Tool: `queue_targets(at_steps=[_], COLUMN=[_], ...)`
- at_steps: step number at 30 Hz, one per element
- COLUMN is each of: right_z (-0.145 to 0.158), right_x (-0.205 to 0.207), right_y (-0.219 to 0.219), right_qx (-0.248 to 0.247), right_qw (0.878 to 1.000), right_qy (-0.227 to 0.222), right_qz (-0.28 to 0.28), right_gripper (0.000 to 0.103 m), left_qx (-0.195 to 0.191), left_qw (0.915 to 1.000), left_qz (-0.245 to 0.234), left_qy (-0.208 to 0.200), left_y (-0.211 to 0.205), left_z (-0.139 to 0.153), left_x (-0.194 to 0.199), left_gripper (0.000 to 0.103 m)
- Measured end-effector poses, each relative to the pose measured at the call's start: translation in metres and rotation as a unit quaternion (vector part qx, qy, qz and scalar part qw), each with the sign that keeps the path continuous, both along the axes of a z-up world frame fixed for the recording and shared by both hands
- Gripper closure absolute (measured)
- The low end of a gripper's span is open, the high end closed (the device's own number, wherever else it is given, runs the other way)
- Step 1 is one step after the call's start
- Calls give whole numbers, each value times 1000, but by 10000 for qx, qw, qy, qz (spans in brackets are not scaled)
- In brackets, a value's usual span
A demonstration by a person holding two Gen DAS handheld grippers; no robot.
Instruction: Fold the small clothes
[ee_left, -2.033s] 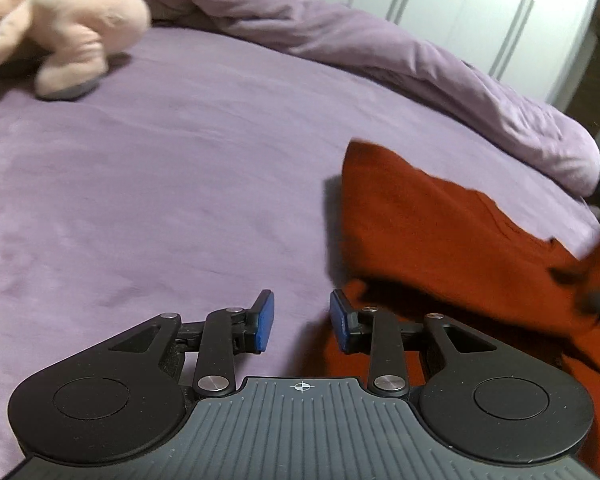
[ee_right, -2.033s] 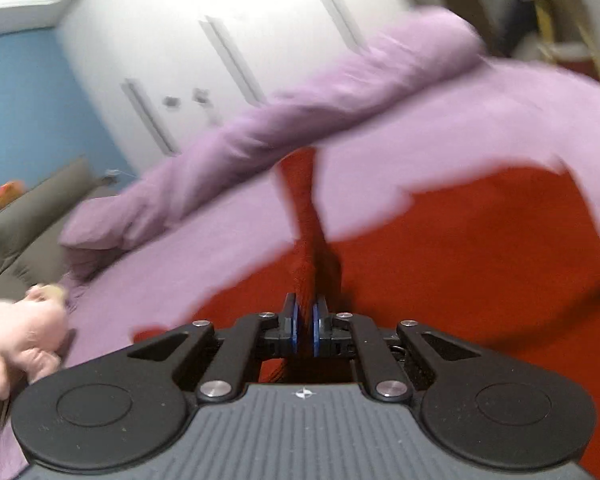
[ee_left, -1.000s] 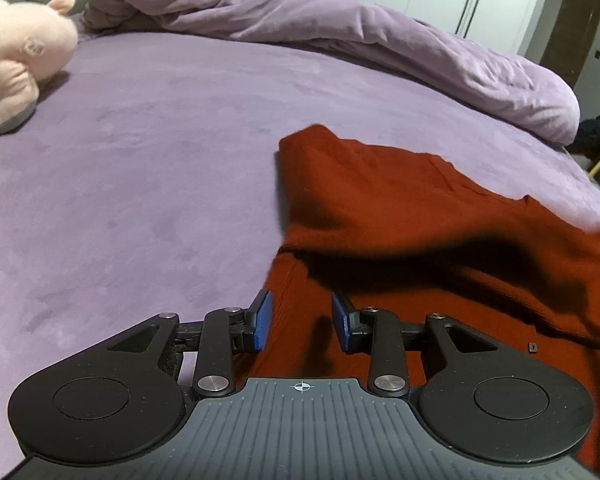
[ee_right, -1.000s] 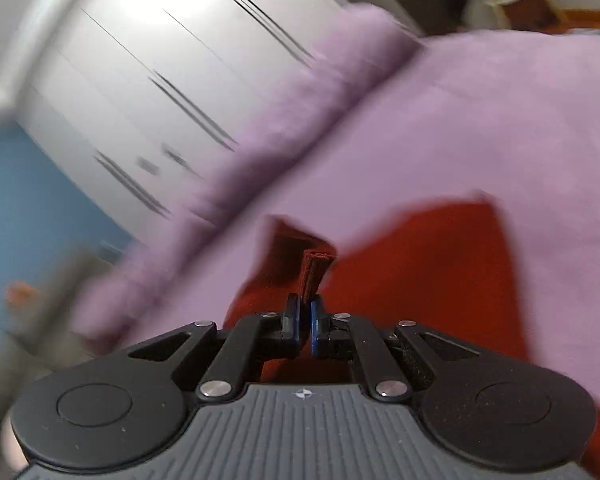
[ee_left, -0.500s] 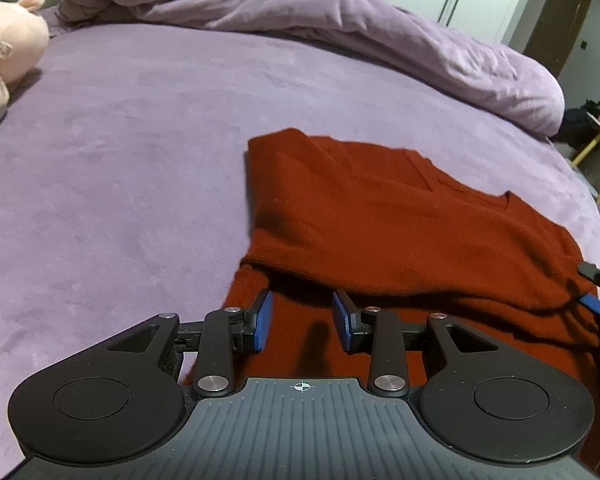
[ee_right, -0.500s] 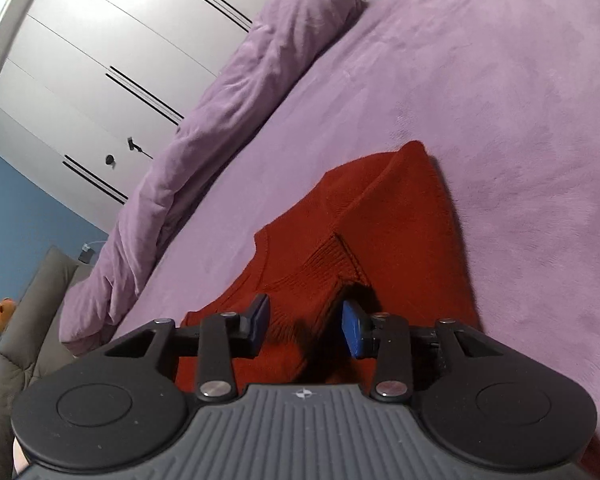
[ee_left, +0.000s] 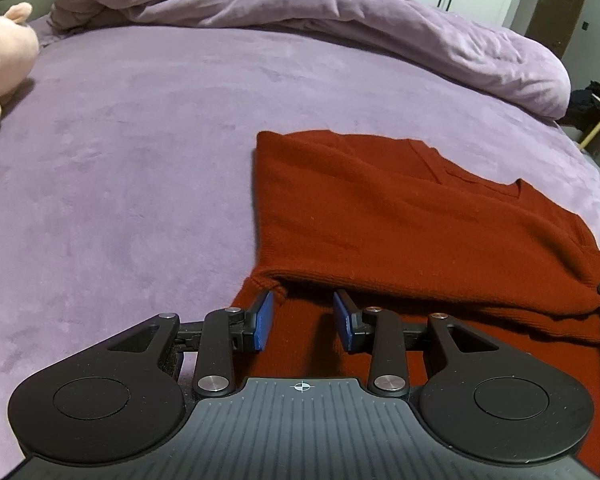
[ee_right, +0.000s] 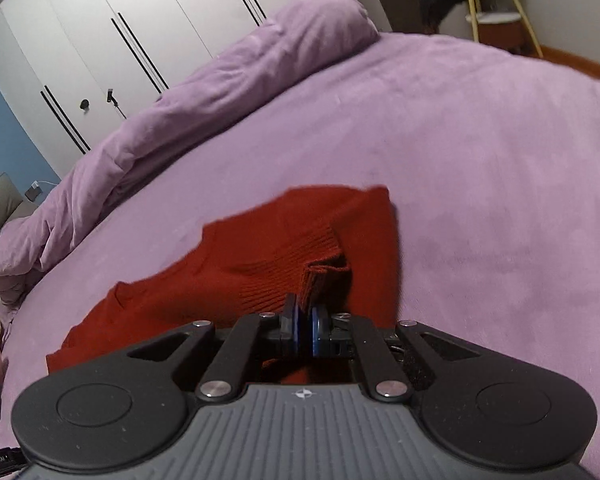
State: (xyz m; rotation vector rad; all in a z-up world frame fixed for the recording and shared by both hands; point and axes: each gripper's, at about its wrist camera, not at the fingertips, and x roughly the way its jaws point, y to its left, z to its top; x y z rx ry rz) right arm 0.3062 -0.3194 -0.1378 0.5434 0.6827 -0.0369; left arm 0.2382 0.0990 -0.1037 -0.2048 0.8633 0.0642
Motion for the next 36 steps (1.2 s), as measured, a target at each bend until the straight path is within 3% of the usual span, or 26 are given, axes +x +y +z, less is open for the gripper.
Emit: queue_targets(at_steps=[3,6,7,9,10,13,15,17,20,21,24,29,33,36], right_z=[3,3,5,13,16,16,6,-8,-16,-17,-23,-14,-20,-11], right_x=[-4,-1,-4,-19,-30,-57,-61,-57,-45,-39,-17,2,7,-3], right_y=[3,7,4,-3,-6,-8,-3,-2,-1,0,2,1,-3,4], right_qx=[-211,-487,-462,-45,276,1364,1846,2174,2255,2226,2053,1102,980,745], right_qw=[9997,9980,9974,9972,9969,9891,9818,9740,9714,9719,9736,9915,9931,9956], right_qy=[-56,260,315,230,103,-58,178,463,472,497,787,468,425,559], right_qz=[-94,-293,-446,-714,-736,-553,-406,-442,-572,-581,-612,-513,-486,-132], right_gripper=[98,96,90,78,64,49,48,48,52,59,97,98,100,94], left_qx=[40,-32,-67,-177,-249,-476,-498,-588,-613,-581,-448,54,296,469], left_qw=[10000,9999,9997,9987,9977,9939,9932,9929,9935,9941,9953,9967,9961,9927], left_qz=[10,-72,-179,-472,-617,-992,-1042,-1015,-894,-856,-814,-802,-815,-1100], left_qy=[29,100,116,91,92,101,176,218,337,325,260,114,141,128], left_y=[2,2,1,-3,-7,-20,-30,-36,-40,-41,-45,-58,-63,-65], left_z=[1,5,7,11,12,11,7,2,-5,-6,-9,-12,-16,-11], left_x=[0,-3,-5,-10,-12,-11,-5,2,14,16,25,42,51,38], left_gripper=[66,66,66,65,65,65,65,66,68,68,68,68,67,67])
